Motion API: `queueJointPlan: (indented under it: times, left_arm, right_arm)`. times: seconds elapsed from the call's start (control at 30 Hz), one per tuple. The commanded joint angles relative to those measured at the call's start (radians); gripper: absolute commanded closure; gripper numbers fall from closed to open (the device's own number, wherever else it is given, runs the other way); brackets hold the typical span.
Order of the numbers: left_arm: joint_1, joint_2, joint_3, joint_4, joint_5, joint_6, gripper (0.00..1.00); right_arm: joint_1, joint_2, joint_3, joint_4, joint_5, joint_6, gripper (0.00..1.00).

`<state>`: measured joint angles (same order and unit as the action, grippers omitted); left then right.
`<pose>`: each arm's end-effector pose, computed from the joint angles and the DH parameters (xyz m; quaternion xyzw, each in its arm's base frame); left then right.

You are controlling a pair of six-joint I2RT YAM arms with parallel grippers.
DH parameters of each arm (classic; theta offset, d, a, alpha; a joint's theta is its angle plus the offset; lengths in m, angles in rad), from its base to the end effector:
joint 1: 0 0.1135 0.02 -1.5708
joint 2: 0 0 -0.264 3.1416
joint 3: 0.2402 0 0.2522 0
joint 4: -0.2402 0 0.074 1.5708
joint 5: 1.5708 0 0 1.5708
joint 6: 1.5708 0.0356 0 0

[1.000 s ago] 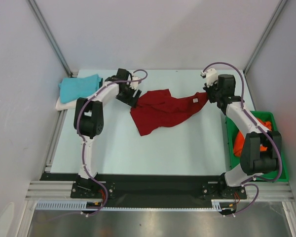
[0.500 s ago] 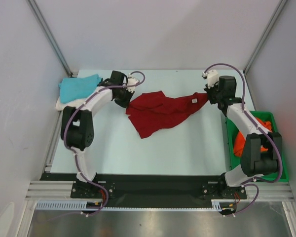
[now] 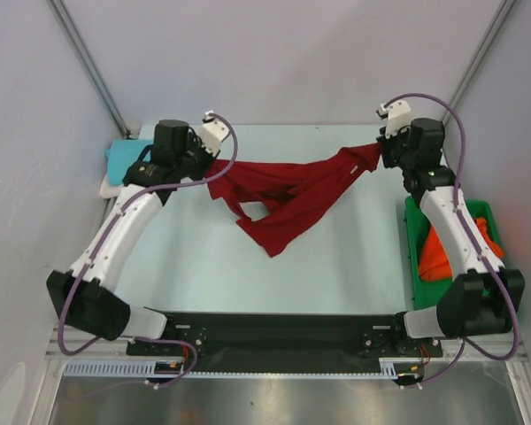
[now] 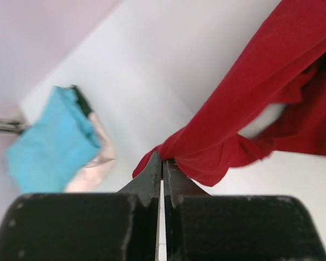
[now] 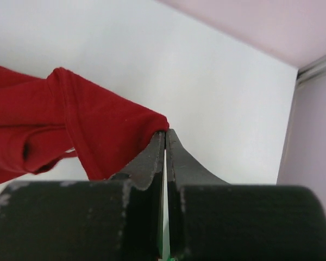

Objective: Fold and stack the t-shirts
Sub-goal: Flatten the tshirt out

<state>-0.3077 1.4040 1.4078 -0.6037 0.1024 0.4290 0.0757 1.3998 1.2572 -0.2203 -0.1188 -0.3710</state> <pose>0.2955 -0.0977 0.3730 0.3403 0.8155 -0.0169 0.4679 0.3270 0.0290 0.3594 -0.2149 0.7938 -0.0351 0.5679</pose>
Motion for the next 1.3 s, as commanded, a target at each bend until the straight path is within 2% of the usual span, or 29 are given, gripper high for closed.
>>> queueJointPlan:
  times: [0.0, 0.13, 0.2, 0.3, 0.4, 0.53, 0.63, 0.73, 0.77, 0.9, 0.97, 1.03, 1.07, 1.2, 1.27]
  left_arm:
    - [-0.001, -0.181, 0.028, 0.036, -0.072, 0.123, 1.00]
    - [-0.001, -0.269, 0.069, -0.005, -0.128, 0.158, 0.99]
    - [-0.001, -0.322, 0.068, 0.033, -0.148, 0.169, 0.99]
    - [-0.004, -0.338, 0.054, 0.087, -0.141, 0.178, 0.94]
    - [-0.010, -0.303, 0.004, 0.091, -0.125, 0.180, 0.91]
    - [-0.007, -0.222, -0.126, 0.110, -0.110, 0.182, 0.99]
    - [0.002, -0.162, -0.199, 0.145, -0.110, 0.197, 1.00]
    - [0.047, -0.024, -0.210, 0.199, -0.110, 0.133, 0.99]
    - [0.058, 0.066, -0.208, 0.266, -0.110, 0.116, 1.00]
    - [0.084, 0.326, -0.094, 0.387, -0.158, 0.065, 1.00]
    - [0.084, 0.430, 0.047, 0.383, -0.182, 0.019, 0.99]
    - [0.085, 0.538, 0.159, 0.363, -0.204, -0.009, 0.83]
    - [0.084, 0.553, 0.172, 0.363, -0.214, -0.007, 0.64]
    - [0.091, 0.495, 0.096, 0.374, -0.256, -0.018, 0.34]
    - [0.125, 0.416, 0.016, 0.316, -0.221, -0.068, 0.28]
  right_arm:
    - [-0.005, -0.157, 0.062, -0.045, -0.056, 0.012, 1.00]
    - [0.024, -0.312, 0.016, -0.126, -0.090, 0.020, 1.00]
    - [0.055, -0.401, -0.030, -0.128, -0.067, 0.044, 1.00]
    - [0.079, -0.462, -0.103, -0.105, -0.030, 0.086, 1.00]
    - [0.069, -0.443, -0.133, -0.053, 0.017, 0.131, 1.00]
    - [-0.011, -0.299, -0.128, 0.005, -0.054, 0.161, 1.00]
    - [-0.051, -0.202, -0.116, 0.022, -0.091, 0.150, 1.00]
    - [-0.068, -0.060, -0.091, 0.070, -0.116, 0.161, 1.00]
    - [-0.068, 0.011, -0.073, 0.091, -0.125, 0.159, 1.00]
    - [-0.096, 0.204, 0.004, 0.203, -0.116, 0.188, 1.00]
    - [-0.093, 0.261, 0.037, 0.210, -0.143, 0.184, 1.00]
    - [-0.083, 0.341, 0.103, 0.208, -0.150, 0.167, 1.00]
    - [-0.079, 0.361, 0.120, 0.207, -0.150, 0.165, 1.00]
    - [-0.048, 0.407, 0.159, 0.211, -0.148, 0.167, 1.00]
    - [-0.039, 0.392, 0.142, 0.210, -0.148, 0.168, 1.00]
